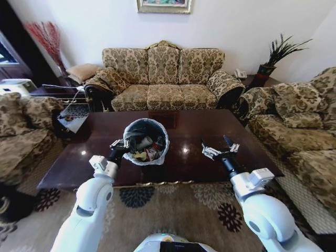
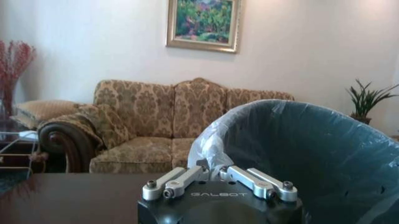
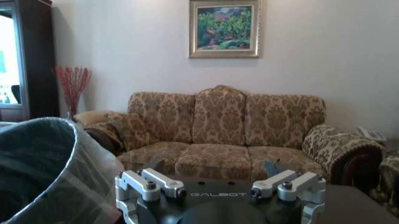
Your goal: Move to the front of the table and place the trash on the table into the trash bin.
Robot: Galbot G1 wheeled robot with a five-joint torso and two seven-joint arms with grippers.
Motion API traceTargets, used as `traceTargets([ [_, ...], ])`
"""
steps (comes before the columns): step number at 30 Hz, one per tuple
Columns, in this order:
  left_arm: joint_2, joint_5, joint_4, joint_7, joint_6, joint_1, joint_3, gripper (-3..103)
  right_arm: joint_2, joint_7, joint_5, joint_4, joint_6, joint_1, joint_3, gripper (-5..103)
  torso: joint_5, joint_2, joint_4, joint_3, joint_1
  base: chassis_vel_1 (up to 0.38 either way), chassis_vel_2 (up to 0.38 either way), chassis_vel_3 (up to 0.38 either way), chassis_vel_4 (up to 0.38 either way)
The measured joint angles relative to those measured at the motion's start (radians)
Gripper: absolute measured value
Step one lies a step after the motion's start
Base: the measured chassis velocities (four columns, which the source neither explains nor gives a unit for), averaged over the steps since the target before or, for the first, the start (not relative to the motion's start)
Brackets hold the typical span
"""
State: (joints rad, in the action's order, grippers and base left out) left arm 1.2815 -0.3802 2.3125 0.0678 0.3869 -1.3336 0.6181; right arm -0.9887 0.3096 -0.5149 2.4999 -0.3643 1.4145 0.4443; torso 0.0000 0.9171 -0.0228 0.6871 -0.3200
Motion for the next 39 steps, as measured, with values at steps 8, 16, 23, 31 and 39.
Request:
traceTargets([
  [8,0.006,-0.001,0.012,-0.015,0.001,-0.017,0.015,3,0.009,-0.019,0.018,-0.005,0.049,-0.019,-0.025,100,0.0000,0.000,0.0006,-0.001,0.001,0.288,-0.271,-0.292,0.297],
  [16,0.001,-0.001,0.001,-0.016,-0.029,-0.014,0.014,3,0.006,-0.046,0.046,-0.018,0.050,-0.033,-0.030,100,0.0002,-0.001,-0.0002,0.001,-0.002,0.099,-0.030,-0.011,0.114],
  [23,0.001,-0.002,-0.007,-0.017,-0.032,-0.010,0.002,3,-0.003,-0.051,0.105,-0.033,0.049,-0.038,-0.057,100,-0.0001,-0.001,0.0005,0.000,-0.001,-0.001,0.076,0.045,-0.026],
  [31,0.000,-0.002,-0.009,-0.019,-0.032,-0.009,-0.002,3,-0.009,-0.054,0.135,-0.045,0.051,-0.045,-0.096,100,0.0001,0.000,0.0004,0.000,0.000,0.080,0.042,-0.070,-0.036],
  [39,-0.001,-0.002,-0.007,-0.019,-0.030,-0.009,-0.002,3,0.003,-0.056,0.166,-0.069,0.076,-0.091,-0.142,100,-0.0003,0.000,0.0000,0.000,-0.001,0.188,0.212,-0.198,-0.235],
])
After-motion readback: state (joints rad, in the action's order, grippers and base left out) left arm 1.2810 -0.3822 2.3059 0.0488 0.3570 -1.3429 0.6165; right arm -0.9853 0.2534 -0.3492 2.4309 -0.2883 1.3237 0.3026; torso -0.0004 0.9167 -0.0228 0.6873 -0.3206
